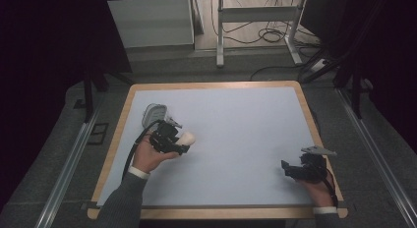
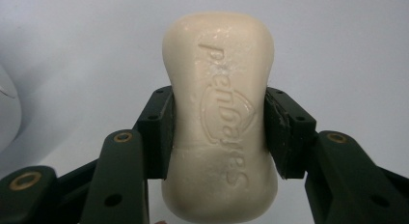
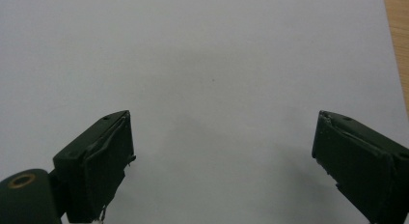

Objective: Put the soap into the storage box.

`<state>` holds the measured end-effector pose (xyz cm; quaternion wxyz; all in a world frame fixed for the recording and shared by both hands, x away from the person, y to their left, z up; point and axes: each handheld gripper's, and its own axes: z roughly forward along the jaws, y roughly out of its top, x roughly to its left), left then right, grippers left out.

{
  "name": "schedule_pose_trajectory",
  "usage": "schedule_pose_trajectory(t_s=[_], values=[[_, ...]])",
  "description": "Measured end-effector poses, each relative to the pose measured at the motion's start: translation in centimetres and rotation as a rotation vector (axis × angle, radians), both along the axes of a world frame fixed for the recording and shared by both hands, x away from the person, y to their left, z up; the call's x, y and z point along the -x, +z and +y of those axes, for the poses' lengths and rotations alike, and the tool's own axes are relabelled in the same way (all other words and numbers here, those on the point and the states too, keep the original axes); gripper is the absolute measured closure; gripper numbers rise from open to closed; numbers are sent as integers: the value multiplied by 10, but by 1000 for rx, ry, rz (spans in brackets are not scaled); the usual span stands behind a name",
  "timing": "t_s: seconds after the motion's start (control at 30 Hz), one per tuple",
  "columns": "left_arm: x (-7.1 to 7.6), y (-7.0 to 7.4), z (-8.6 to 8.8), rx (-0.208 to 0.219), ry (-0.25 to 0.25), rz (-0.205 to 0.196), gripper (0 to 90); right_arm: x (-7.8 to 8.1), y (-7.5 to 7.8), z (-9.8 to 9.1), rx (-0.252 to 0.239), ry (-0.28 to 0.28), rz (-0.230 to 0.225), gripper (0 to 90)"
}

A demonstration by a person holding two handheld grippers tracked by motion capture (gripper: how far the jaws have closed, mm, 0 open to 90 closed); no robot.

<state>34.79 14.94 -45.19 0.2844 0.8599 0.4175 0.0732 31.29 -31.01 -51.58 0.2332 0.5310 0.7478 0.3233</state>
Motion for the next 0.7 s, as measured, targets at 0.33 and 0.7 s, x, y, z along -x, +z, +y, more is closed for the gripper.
schedule_pose_trajectory(t_s=[0.33,0.7], values=[[-8,3,12,-1,31,1,496,0,0,-1,4,-4,3,71],[-21,3,18,-21,44,8,496,0,-1,-2,3,-8,8,71]])
